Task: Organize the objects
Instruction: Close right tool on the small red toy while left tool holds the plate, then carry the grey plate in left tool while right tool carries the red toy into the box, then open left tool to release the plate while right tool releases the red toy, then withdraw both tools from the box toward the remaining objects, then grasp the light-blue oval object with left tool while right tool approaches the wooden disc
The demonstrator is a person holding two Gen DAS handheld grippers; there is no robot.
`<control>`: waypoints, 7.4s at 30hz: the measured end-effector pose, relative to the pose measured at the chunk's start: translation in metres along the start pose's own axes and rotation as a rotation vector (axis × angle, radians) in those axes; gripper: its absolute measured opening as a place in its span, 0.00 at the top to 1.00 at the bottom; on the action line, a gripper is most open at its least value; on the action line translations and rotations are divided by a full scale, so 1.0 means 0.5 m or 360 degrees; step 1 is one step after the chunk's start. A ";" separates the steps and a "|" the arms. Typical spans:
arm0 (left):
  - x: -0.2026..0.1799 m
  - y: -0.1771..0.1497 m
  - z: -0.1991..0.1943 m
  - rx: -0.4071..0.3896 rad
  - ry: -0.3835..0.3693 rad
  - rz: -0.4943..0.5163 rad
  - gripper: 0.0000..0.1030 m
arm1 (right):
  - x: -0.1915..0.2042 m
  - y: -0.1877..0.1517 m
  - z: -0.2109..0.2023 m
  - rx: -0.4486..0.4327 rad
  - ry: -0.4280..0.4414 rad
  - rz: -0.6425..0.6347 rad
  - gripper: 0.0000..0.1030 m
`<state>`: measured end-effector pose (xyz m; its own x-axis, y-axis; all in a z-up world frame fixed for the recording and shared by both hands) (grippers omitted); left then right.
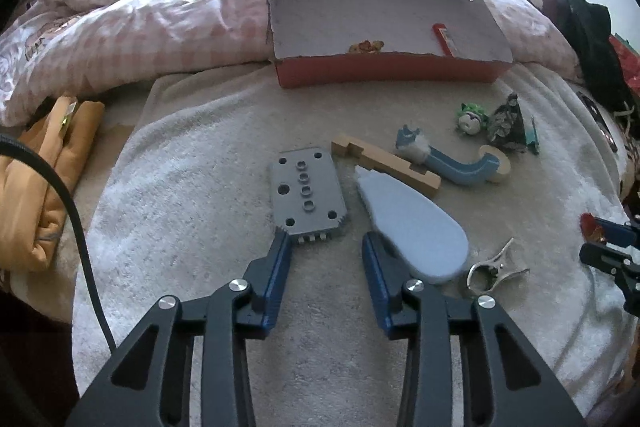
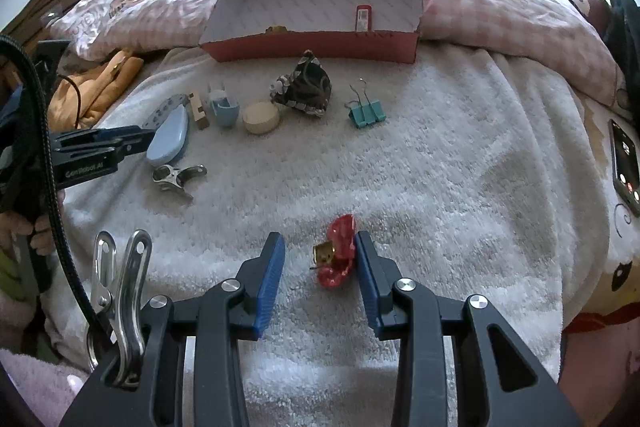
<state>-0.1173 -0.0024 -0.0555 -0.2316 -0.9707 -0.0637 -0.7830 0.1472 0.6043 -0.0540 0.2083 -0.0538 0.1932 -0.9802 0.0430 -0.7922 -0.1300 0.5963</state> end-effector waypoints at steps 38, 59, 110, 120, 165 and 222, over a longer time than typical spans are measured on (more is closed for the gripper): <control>0.025 0.036 -0.010 -0.0062 -0.0030 -0.0175 0.57 | -0.001 0.002 0.003 -0.0016 0.0082 -0.0043 0.71; -0.023 0.092 -0.058 -0.0145 -0.0073 -0.0133 0.57 | 0.011 0.071 -0.002 -0.0103 0.0135 -0.0069 0.79; -0.071 0.409 0.182 -0.0195 -0.0021 -0.0006 0.57 | -0.035 0.476 0.180 -0.0315 0.0049 -0.0003 0.79; -0.061 0.405 0.242 -0.0150 0.0000 -0.0034 0.57 | -0.055 0.473 0.228 -0.0287 0.0010 0.0026 0.79; -0.059 0.355 0.089 -0.0233 0.0053 -0.0050 0.44 | -0.024 0.418 0.103 -0.0387 0.0085 0.0055 0.64; -0.069 0.027 0.041 0.0041 0.0026 -0.0088 0.55 | 0.004 0.082 0.050 -0.0070 0.0103 0.0047 0.64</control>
<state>-0.1318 0.0372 -0.0613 -0.1783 -0.9804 -0.0832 -0.8091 0.0980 0.5795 -0.1004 0.1975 -0.0492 0.2084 -0.9716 0.1122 -0.7721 -0.0931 0.6287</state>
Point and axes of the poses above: each gripper's, at about its wrist camera, not at the fingertips, and z roughly the way its jaws point, x to its left, y to its top, the point moved 9 cm from there along z, roughly the way its jaws point, and after that the axes turned 4 degrees about -y, right-handed, at the moved point
